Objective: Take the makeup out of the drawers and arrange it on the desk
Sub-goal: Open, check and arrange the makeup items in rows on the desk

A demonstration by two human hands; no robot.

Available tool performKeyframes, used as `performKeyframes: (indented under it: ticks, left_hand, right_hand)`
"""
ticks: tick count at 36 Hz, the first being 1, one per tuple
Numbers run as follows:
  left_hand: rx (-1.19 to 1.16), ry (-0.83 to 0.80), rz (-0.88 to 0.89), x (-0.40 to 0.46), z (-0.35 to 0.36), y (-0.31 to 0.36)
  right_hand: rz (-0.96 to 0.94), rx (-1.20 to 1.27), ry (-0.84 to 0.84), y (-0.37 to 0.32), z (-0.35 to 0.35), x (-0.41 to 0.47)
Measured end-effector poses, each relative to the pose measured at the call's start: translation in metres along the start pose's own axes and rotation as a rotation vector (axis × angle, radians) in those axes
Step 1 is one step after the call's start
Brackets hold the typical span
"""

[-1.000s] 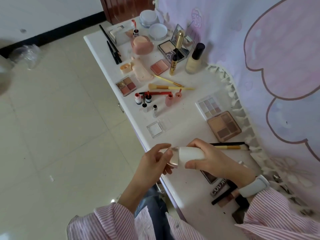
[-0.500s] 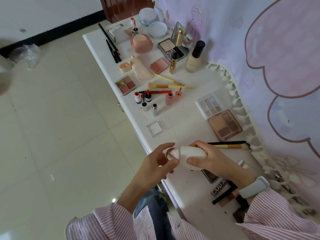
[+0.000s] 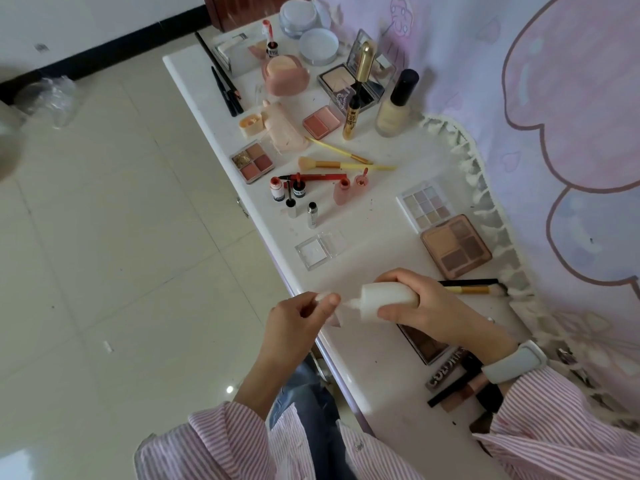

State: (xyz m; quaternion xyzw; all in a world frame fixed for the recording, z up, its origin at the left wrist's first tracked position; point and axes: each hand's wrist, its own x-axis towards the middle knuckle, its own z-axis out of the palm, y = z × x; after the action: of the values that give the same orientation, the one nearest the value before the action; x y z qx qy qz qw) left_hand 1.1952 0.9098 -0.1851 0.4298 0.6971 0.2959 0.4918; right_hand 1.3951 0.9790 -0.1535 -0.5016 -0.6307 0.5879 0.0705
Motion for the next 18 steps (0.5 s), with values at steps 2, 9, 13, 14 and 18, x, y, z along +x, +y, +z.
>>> performKeyframes:
  ticks: [2,9,13,14,18]
  left_hand:
    - [-0.019,0.08,-0.03,0.002,-0.001,-0.004]
    - [0.023,0.173,-0.06,0.009,0.012,-0.003]
    - [0.112,0.176,-0.031,0.013,0.019,0.0]
    - [0.144,0.178,-0.015,0.013,0.02,0.002]
    - [0.126,0.208,-0.04,0.011,0.022,0.004]
  right_hand:
    - [0.024,-0.019,0.063,-0.001,-0.005,0.003]
    - [0.039,-0.247,0.127,-0.003,-0.011,0.027]
    - [0.037,-0.318,0.124,-0.005,-0.009,0.037]
    - [0.036,-0.334,0.134,-0.006,-0.009,0.039]
    - [0.024,-0.416,0.187,-0.005,-0.011,0.042]
